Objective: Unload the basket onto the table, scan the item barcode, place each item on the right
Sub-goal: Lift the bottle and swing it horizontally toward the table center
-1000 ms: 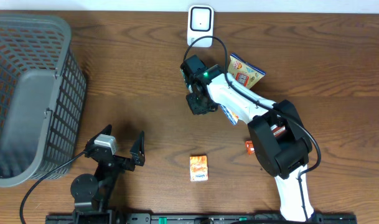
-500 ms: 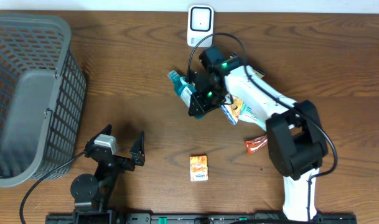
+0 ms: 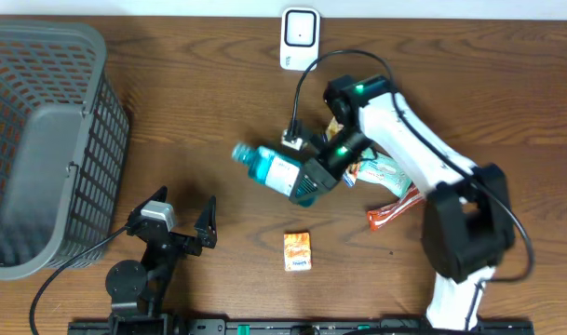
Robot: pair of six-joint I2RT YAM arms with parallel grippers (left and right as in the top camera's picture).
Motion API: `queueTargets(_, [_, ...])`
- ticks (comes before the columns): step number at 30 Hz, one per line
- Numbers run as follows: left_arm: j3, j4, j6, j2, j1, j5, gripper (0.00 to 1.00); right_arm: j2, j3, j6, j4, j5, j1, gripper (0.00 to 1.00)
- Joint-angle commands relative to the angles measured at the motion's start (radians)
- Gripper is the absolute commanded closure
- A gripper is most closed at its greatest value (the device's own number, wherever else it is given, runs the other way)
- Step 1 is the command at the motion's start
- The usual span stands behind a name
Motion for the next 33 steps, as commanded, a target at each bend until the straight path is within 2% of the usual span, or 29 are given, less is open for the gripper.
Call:
queueTargets(1, [-0.028, -0.016, -0.002, 0.0, 0.001, 0.017, 0.02, -0.158, 0.013, -0.387, -0.119, -0.182, -0.002, 0.99])
queueTargets(5, [-0.028, -0.016, -0.002, 0.0, 0.001, 0.017, 0.02, -0.243, 0.013, -0.555, -0.234, -0.205, 0.001, 0.99])
queueTargets(13, [-0.028, -0.016, -0.002, 0.0, 0.001, 0.016, 0.02, -0.345, 0.013, -0.554, -0.28, -0.245, 0.001, 0.99])
queueTargets(23, [-0.028, -0.016, -0.001, 0.0, 0.001, 0.017, 0.02, -0.355, 0.012, -0.544, -0.28, -0.243, 0.001, 0.99])
queueTargets(26, [-0.028, -0.016, -0.001, 0.0, 0.001, 0.016, 0.02, -0.355, 0.012, -0.543, -0.235, -0.207, 0.001, 0.99])
queueTargets(29, [-0.028, -0.016, -0.002, 0.0, 0.001, 0.016, 0.02, -0.355, 0.003, -0.528, -0.12, -0.13, 0.001, 0.99])
queueTargets(33, [-0.028, -0.016, -0.001, 0.0, 0.001, 0.017, 0.02, -0.355, -0.053, -0.367, 0.156, 0.004, 0.001, 0.99])
